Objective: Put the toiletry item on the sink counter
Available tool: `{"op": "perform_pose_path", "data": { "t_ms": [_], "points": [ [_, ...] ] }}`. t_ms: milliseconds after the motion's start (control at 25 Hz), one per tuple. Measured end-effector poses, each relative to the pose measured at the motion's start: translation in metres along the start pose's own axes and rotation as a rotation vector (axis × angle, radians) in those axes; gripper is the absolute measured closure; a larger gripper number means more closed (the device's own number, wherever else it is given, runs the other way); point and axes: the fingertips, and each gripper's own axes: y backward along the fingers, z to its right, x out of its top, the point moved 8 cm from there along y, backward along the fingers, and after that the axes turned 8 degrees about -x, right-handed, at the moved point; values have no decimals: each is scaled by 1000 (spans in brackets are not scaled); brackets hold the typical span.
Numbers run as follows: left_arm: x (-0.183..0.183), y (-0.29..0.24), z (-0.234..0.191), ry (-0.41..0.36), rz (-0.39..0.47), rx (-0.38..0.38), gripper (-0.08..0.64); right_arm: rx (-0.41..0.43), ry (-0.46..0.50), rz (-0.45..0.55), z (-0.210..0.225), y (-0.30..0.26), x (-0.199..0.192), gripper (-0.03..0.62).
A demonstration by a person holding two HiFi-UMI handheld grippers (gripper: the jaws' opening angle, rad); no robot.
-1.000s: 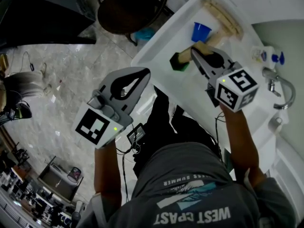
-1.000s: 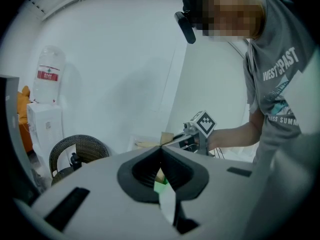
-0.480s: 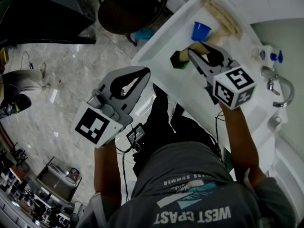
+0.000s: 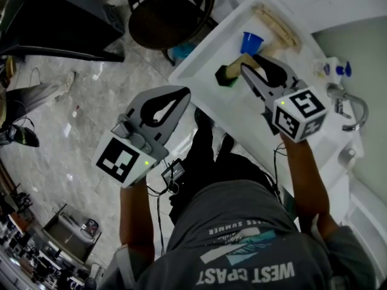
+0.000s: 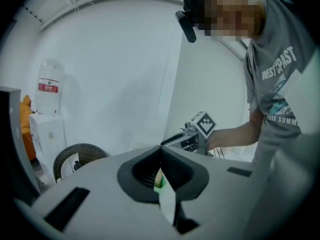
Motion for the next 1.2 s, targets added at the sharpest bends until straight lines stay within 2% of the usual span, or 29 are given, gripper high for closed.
{"op": "perform_pose_path", "data": {
  "t_ms": [400, 880, 1200],
  "points": [
    [21, 19, 35, -62, 35, 28, 557, -22, 35, 83, -8, 50, 24, 417],
    [49, 36, 101, -150, 73, 67, 557, -25, 73, 203, -19, 136, 44, 417],
    [70, 52, 154, -225, 91, 92, 557, 53, 108, 306, -46, 199, 58, 456]
  ]
}}
